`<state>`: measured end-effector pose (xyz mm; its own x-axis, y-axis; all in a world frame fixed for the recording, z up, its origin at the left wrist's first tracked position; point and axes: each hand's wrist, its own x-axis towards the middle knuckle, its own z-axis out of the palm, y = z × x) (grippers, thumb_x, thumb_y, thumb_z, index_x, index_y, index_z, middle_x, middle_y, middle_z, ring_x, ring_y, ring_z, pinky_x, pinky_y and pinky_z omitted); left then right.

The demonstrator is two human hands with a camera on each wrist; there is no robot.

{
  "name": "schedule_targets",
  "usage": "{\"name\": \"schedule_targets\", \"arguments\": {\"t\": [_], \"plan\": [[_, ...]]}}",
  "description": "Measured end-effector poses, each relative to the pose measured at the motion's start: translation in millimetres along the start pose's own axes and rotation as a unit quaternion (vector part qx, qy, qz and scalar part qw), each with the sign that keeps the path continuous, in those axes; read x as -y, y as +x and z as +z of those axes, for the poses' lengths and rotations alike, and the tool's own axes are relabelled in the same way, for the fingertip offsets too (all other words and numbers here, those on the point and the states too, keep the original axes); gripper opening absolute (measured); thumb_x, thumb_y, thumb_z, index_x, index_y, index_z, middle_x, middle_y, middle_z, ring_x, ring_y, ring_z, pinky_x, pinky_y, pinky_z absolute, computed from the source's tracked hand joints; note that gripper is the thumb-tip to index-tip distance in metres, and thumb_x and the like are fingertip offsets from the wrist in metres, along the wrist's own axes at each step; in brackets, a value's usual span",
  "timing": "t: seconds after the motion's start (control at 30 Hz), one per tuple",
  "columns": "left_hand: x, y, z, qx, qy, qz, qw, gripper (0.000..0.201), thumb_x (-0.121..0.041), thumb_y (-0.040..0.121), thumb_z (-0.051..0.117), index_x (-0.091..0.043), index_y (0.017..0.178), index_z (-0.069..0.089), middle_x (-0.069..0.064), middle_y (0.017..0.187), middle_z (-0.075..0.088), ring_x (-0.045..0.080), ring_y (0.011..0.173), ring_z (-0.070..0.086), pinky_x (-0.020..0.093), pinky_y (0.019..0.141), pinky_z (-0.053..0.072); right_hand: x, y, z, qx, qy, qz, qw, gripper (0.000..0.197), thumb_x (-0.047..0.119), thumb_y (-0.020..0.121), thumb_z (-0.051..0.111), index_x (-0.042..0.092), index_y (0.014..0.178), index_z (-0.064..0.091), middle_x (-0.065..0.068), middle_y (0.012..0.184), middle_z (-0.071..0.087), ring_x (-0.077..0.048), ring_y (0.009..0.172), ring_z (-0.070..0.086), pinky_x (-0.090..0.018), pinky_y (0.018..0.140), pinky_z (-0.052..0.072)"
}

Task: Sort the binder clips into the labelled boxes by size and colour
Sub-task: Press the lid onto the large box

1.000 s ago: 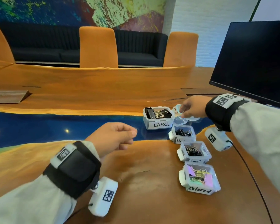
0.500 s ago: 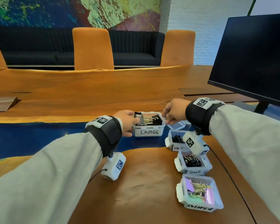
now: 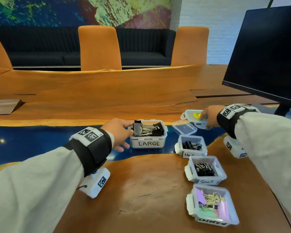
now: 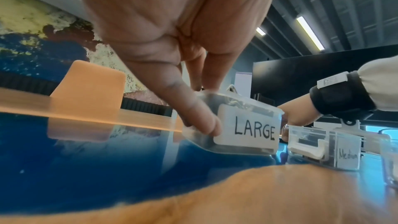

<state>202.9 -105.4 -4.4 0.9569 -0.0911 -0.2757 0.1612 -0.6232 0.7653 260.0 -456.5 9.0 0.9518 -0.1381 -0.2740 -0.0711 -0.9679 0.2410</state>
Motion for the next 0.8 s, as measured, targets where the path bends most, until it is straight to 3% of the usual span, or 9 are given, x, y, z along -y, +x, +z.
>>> {"name": "schedule_targets", "arguments": {"t": [0.1, 0.23, 0.3, 0.37, 0.43, 0.53, 0.7, 0.8], "plan": [[-1.5, -3.2, -0.9, 0.002, 0.019, -0.001, 1.0, 0.05, -0.023, 0.101, 0.058, -0.036, 0.148, 0.047, -0.001, 0.137, 0.059, 0.021, 0.08, 0.076, 0.049, 0.07, 0.064, 0.2, -6.0, -6.9, 0.001, 0.003, 0.009, 1.0, 0.047, 0.036, 0.068, 0.088, 0.024, 0.109, 0.07, 0.002, 0.107, 0.07, -0.021, 0.091, 0.064, -0.031, 0.081, 0.054], [-1.9, -8.1, -1.5, 0.006, 0.034, -0.004, 0.999, 0.047, -0.019, 0.1, 0.06, -0.03, 0.145, 0.053, 0.0, 0.126, 0.066, 0.02, 0.08, 0.076, 0.049, 0.069, 0.064, 1.8, -14.3, -5.3, 0.052, -0.027, 0.016, 0.998, 0.069, 0.04, 0.072, 0.087, 0.017, 0.129, 0.056, -0.003, 0.129, 0.06, -0.021, 0.098, 0.055, -0.028, 0.081, 0.046], [-0.3, -12.1, -1.2, 0.009, 0.036, -0.009, 0.999, 0.045, -0.016, 0.099, 0.059, -0.029, 0.142, 0.056, 0.002, 0.122, 0.067, 0.019, 0.077, 0.076, 0.049, 0.068, 0.064, 1.3, -18.2, -0.4, 0.069, -0.026, 0.016, 0.997, 0.076, 0.038, 0.074, 0.085, 0.013, 0.136, 0.048, -0.004, 0.134, 0.055, -0.019, 0.096, 0.047, -0.024, 0.072, 0.041], [3.0, -16.6, 0.3, 0.016, 0.034, -0.008, 0.999, 0.045, -0.017, 0.1, 0.058, -0.03, 0.143, 0.055, 0.003, 0.12, 0.068, 0.019, 0.078, 0.076, 0.047, 0.069, 0.064, 0.1, -21.0, 4.3, 0.078, -0.02, 0.009, 0.997, 0.065, 0.038, 0.073, 0.086, 0.015, 0.123, 0.052, -0.004, 0.123, 0.058, -0.018, 0.09, 0.047, -0.023, 0.066, 0.039], [6.9, -23.2, 1.7, 0.018, 0.036, -0.002, 0.999, 0.046, -0.019, 0.1, 0.057, -0.031, 0.145, 0.052, 0.002, 0.115, 0.07, 0.017, 0.08, 0.076, 0.044, 0.07, 0.064, -1.6, -24.4, 7.2, 0.07, -0.014, 0.001, 0.997, 0.054, 0.042, 0.069, 0.087, 0.02, 0.104, 0.052, -0.003, 0.109, 0.061, -0.017, 0.085, 0.05, -0.027, 0.07, 0.043], [14.1, -35.9, 2.9, 0.02, 0.049, 0.016, 0.998, 0.051, -0.024, 0.1, 0.06, -0.035, 0.148, 0.046, -0.001, 0.104, 0.072, 0.013, 0.078, 0.076, 0.037, 0.069, 0.064, -5.5, -31.0, 10.8, 0.074, 0.007, 0.008, 0.997, 0.053, 0.042, 0.066, 0.089, 0.022, 0.095, 0.049, 0.001, 0.095, 0.056, -0.014, 0.077, 0.047, -0.025, 0.064, 0.04], [28.2, -59.5, 0.1, 0.026, 0.058, 0.019, 0.998, 0.049, -0.026, 0.094, 0.066, -0.033, 0.135, 0.039, 0.005, 0.083, 0.075, 0.022, 0.075, 0.077, 0.047, 0.074, 0.063, -14.6, -47.7, 16.1, 0.076, 0.014, 0.034, 0.996, 0.057, 0.041, 0.064, 0.088, 0.023, 0.093, 0.042, 0.002, 0.096, 0.053, -0.016, 0.084, 0.049, -0.023, 0.061, 0.04], [34.7, -76.5, -4.4, 0.047, 0.093, 0.021, 0.994, 0.065, -0.031, 0.093, 0.066, -0.035, 0.144, 0.026, 0.005, 0.086, 0.074, 0.025, 0.079, 0.077, 0.047, 0.075, 0.063, -19.4, -60.9, 5.2, 0.051, 0.029, 0.036, 0.998, 0.06, 0.04, 0.058, 0.091, 0.023, 0.09, 0.042, -0.001, 0.102, 0.054, -0.015, 0.083, 0.05, -0.024, 0.06, 0.042]]}}
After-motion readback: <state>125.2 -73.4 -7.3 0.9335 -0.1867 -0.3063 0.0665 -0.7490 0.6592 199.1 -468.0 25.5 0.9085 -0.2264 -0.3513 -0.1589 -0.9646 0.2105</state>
